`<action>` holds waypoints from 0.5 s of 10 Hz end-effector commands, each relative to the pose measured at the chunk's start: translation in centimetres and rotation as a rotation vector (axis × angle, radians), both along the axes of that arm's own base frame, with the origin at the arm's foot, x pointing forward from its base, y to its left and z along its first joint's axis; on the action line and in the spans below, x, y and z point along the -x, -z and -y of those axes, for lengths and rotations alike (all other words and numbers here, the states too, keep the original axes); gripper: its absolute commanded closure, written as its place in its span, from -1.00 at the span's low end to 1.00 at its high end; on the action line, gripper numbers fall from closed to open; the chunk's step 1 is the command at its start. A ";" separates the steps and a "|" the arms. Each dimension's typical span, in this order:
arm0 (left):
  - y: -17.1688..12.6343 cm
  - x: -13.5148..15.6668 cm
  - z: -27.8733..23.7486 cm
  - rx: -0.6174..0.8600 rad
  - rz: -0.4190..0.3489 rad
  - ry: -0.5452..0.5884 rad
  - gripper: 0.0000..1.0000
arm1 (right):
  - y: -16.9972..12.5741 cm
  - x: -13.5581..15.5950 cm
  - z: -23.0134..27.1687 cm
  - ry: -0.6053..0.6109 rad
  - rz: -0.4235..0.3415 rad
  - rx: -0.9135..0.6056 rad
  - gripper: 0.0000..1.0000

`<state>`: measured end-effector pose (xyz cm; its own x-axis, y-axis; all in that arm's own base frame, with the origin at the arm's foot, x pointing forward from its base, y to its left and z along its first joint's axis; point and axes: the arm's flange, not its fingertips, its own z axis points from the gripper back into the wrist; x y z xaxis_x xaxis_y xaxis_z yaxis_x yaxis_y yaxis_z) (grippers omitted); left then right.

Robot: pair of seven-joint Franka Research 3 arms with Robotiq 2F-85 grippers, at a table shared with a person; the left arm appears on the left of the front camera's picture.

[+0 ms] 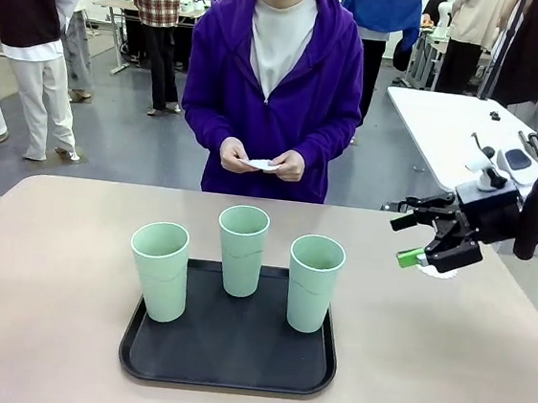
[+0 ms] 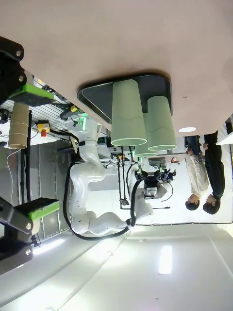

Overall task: Place coasters on the table and set cups on them.
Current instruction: Pick up one Reusable plastic cup and place it on a coaster set by the human.

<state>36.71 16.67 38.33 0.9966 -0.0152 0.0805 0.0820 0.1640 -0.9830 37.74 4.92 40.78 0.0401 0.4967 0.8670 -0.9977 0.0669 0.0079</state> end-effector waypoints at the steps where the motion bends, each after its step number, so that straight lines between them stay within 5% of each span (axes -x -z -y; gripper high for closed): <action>1: -0.1 0.0 -0.2 0.012 0.017 0.006 -1.00 | 3.6 -0.9 0.8 -0.135 -0.030 -0.090 -1.00; 5: -0.1 0.0 -0.2 0.012 0.017 0.006 -1.00 | 8.7 -1.8 0.6 -0.130 0.020 -0.079 -1.00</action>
<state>36.72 16.66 38.33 0.9966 -0.0156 0.0805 0.0820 0.1640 -0.9830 38.19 3.73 33.01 -0.0240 0.4258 0.9045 -0.9957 -0.0914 0.0166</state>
